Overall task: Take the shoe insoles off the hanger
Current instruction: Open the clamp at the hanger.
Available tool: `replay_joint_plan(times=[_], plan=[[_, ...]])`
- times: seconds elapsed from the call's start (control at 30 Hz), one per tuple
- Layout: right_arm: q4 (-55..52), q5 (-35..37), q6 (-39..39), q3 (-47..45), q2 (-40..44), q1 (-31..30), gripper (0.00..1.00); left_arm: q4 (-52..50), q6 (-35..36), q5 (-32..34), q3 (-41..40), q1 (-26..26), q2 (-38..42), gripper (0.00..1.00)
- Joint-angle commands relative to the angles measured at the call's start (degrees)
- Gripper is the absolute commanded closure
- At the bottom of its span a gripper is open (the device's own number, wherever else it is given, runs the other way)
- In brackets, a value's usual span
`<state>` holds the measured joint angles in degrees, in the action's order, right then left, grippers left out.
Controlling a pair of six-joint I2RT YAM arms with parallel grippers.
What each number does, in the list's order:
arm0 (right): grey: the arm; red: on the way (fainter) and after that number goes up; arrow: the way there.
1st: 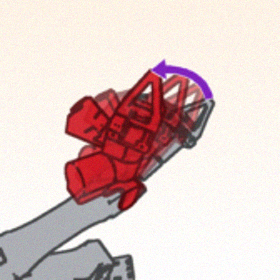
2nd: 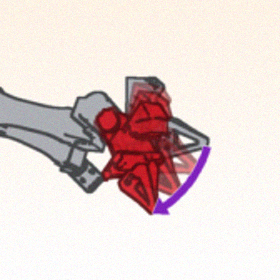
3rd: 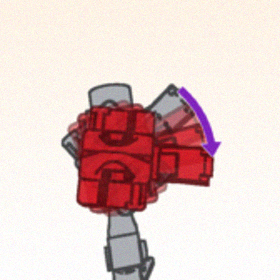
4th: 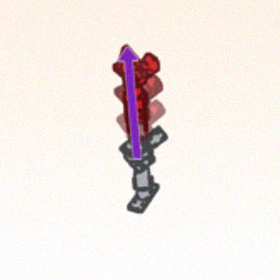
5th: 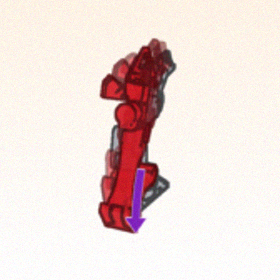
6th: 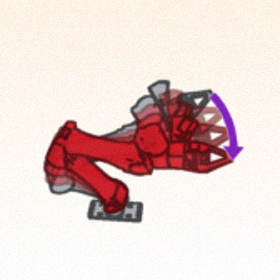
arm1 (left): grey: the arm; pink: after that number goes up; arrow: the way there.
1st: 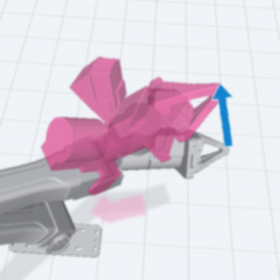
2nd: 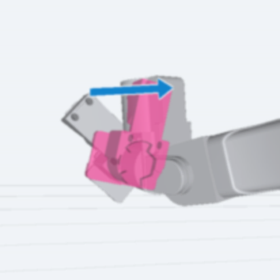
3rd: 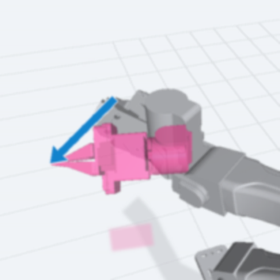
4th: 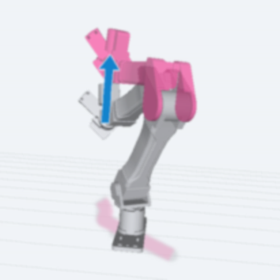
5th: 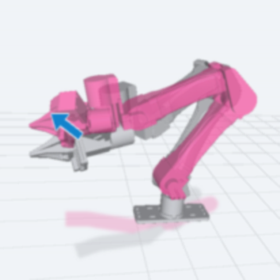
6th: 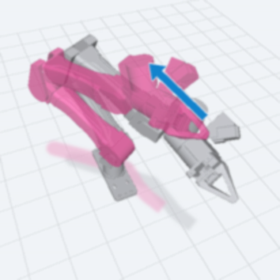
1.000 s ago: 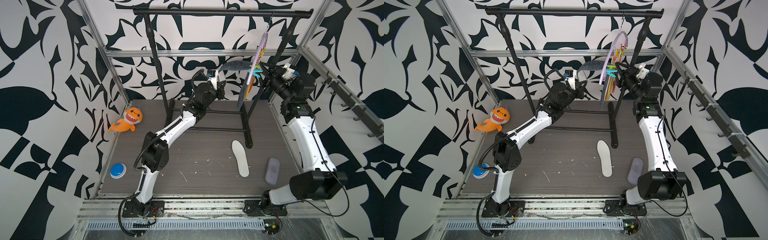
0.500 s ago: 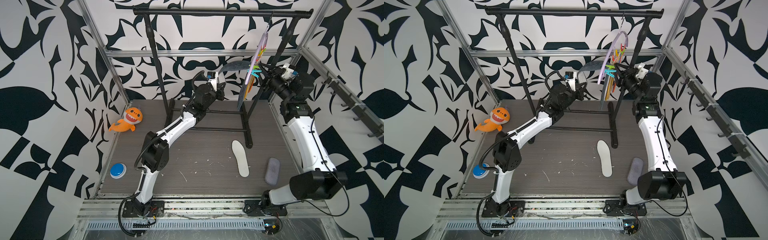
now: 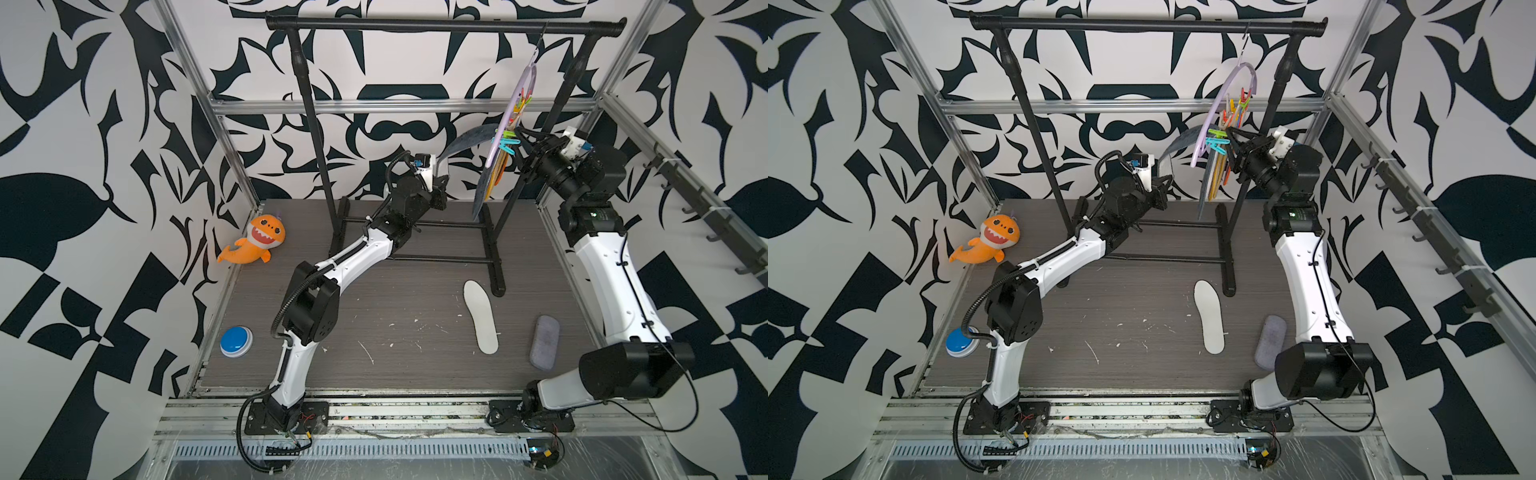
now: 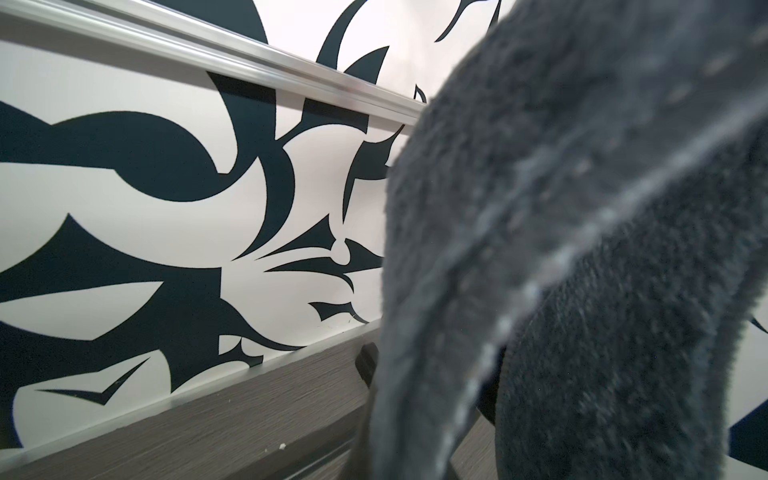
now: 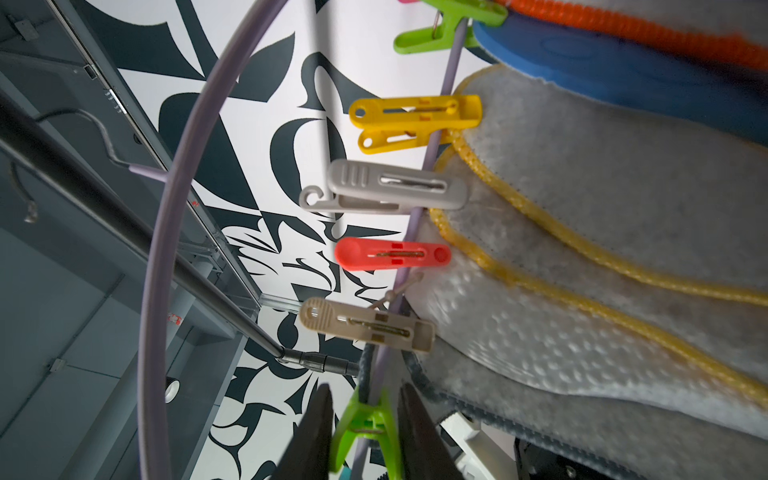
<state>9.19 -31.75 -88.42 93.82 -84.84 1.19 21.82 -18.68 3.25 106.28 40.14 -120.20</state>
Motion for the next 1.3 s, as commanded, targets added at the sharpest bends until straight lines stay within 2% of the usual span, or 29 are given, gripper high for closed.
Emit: replay_joint_plan(times=[0.0, 0.33, 0.8, 1.27], plan=[[3.5, -0.1, -0.1, 2.9, 0.0, -0.5, 0.71, 3.4, -0.8, 1.7, -2.1, -0.3, 3.8, 1.0], [3.5, 0.1, -0.1, 3.5, -0.8, -1.3, 0.74, 5.9, -1.9, 2.9, -7.7, -0.6, 5.9, 1.0], [3.5, 0.9, 0.0, 4.7, -1.4, -2.5, 0.75, 7.4, -2.7, 3.9, -11.6, -1.1, 7.7, 1.0], [3.2, 2.2, 0.4, 5.2, -2.1, -3.9, 0.73, 9.4, -4.1, 3.8, -16.8, -1.1, 9.2, 1.0]])
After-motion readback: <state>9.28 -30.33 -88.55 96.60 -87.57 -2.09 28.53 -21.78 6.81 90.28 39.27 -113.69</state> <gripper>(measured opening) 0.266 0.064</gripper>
